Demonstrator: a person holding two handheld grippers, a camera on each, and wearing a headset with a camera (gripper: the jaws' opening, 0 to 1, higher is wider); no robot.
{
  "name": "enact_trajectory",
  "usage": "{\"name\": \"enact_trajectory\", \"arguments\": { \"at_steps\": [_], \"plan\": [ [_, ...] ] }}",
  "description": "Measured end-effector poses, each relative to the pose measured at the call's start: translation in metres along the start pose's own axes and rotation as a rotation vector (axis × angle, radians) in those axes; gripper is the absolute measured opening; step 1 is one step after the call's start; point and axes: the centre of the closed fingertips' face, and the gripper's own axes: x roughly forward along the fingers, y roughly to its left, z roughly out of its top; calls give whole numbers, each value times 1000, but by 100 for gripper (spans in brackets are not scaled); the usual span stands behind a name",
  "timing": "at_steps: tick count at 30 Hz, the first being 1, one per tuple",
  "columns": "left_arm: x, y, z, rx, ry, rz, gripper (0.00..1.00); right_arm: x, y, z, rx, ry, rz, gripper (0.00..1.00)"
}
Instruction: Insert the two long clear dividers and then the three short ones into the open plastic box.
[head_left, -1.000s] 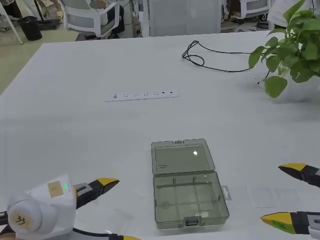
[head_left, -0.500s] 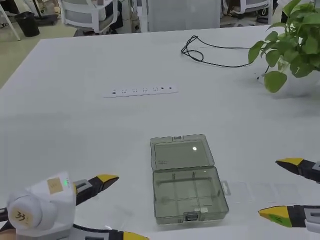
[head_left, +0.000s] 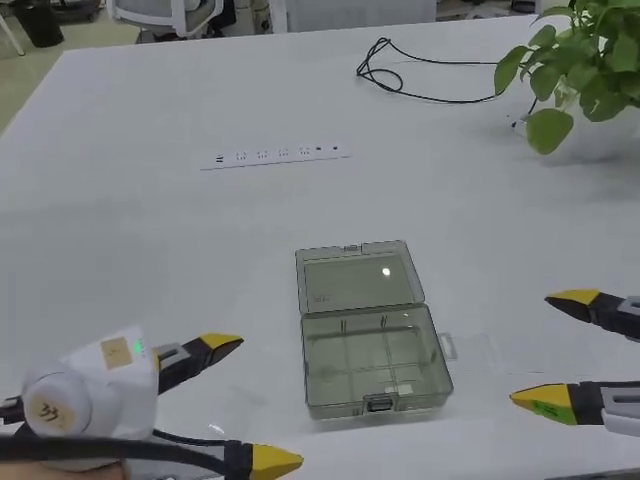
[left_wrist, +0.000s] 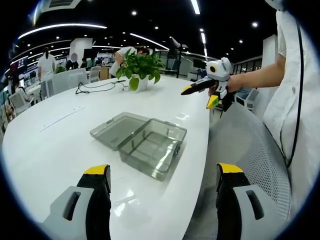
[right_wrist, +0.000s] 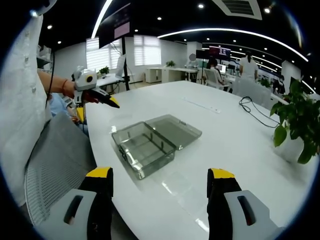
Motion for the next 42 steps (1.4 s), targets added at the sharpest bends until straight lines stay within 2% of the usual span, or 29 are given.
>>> {"name": "enact_trajectory", "arguments": {
  "at_steps": [10, 17, 19, 26, 31, 39, 42],
  "plan": [
    [0, 4, 3, 2, -1, 2, 88, 2, -2, 1, 7, -4, -1, 77],
    [-9, 16, -3, -15, 11, 46, 86, 3, -2, 2, 11, -10, -3, 77],
    [-13, 22, -5, -24, 16, 64, 85, 3, -1, 1, 12, -9, -2, 77],
    [-36, 53, -12, -66, 30, 169, 82, 3, 0, 1, 14, -11, -2, 76],
    [-49, 74, -21, -99, 66, 237, 78, 3, 0, 2, 14, -11, 0, 76],
    [-60, 93, -38, -141, 134, 313, 69, 3, 0, 4, 17, -14, -1, 75],
    [-62, 99, -47, -167, 175, 334, 66, 3, 0, 4, 18, -15, -2, 75]
  ]
}}
